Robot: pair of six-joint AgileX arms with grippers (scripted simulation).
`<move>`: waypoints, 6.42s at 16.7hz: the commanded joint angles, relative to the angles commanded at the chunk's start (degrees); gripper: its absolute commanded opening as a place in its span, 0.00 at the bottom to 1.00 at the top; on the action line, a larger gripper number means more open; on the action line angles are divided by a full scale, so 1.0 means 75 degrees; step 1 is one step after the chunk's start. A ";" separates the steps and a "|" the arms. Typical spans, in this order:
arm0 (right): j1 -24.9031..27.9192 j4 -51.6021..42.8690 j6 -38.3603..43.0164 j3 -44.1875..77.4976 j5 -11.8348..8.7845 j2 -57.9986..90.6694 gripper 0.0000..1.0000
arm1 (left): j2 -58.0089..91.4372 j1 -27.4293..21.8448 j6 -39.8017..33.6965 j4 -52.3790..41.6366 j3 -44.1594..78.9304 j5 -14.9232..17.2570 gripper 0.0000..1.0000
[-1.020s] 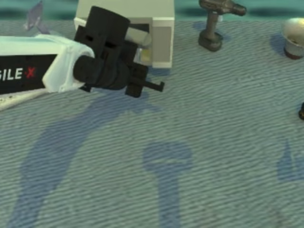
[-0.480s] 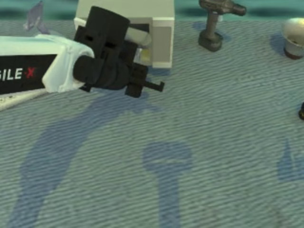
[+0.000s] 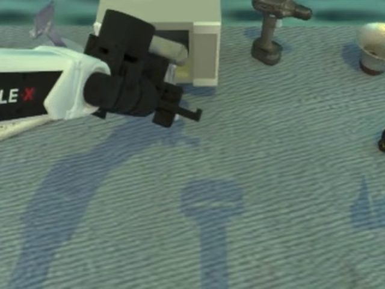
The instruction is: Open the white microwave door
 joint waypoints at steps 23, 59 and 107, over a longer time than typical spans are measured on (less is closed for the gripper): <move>0.0000 0.0000 0.0000 0.0000 0.0000 0.0000 1.00 | -0.0005 0.0008 0.0020 0.0000 -0.0012 0.0013 0.00; 0.0000 0.0000 0.0000 0.0000 0.0000 0.0000 1.00 | -0.0205 0.0207 0.0518 0.0012 -0.0265 0.0439 0.00; 0.0000 0.0000 0.0000 0.0000 0.0000 0.0000 1.00 | -0.0548 0.0695 0.1661 -0.0130 -0.0660 0.1380 0.00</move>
